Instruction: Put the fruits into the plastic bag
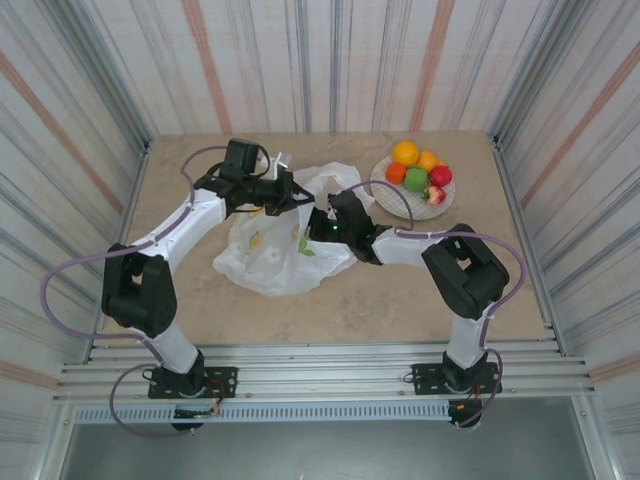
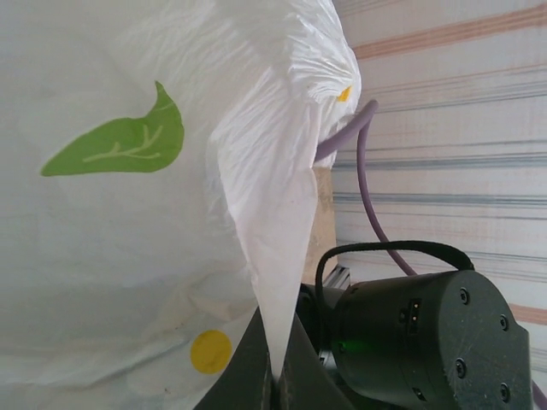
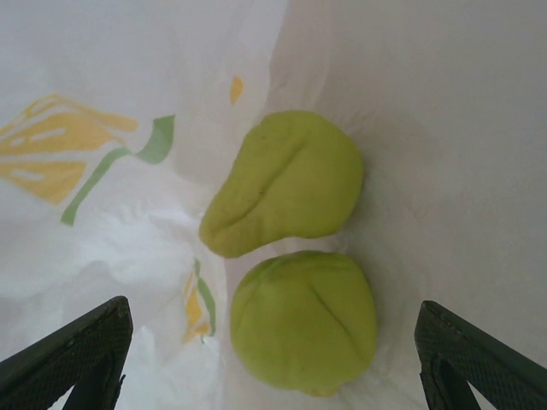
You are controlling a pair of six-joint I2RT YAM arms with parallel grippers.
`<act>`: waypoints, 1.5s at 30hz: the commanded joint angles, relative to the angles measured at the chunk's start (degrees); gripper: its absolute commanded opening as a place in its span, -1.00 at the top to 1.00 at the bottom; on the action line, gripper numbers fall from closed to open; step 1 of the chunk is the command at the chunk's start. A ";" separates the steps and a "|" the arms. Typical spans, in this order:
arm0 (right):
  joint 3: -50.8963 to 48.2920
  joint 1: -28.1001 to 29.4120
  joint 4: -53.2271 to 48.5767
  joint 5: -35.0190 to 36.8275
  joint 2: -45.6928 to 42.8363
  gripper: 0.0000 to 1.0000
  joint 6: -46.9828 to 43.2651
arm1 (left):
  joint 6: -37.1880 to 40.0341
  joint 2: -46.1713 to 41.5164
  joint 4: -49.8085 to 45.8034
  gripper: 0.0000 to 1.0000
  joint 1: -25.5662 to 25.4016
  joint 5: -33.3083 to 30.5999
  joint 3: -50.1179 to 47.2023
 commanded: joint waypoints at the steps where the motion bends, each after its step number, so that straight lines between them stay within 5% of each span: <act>1: -0.75 -0.50 -1.90 -2.32 -4.51 -0.70 -4.83 | 1.90 -2.76 -0.31 1.00 1.20 1.25 -0.45; 8: -1.61 -0.79 -24.02 10.42 -13.43 -0.60 -21.76 | 7.37 -2.99 -5.62 1.00 3.48 -2.96 0.53; 14: -1.34 -0.68 -33.11 27.61 -16.63 -0.63 -33.41 | 11.27 -1.59 -6.49 1.00 3.57 -1.51 1.06; 20: 0.68 -0.85 -36.92 37.31 -15.28 -0.71 -42.20 | 13.87 -0.85 -6.46 1.00 3.59 -0.88 0.80; 38: -7.82 -11.68 -42.26 32.08 -41.81 -0.86 -46.60 | 14.55 -0.87 -7.90 1.00 4.24 -2.35 1.11; 45: -2.13 -24.34 -43.37 27.61 -34.75 -0.93 -48.83 | 13.68 -1.75 -7.12 1.00 4.35 -1.87 0.89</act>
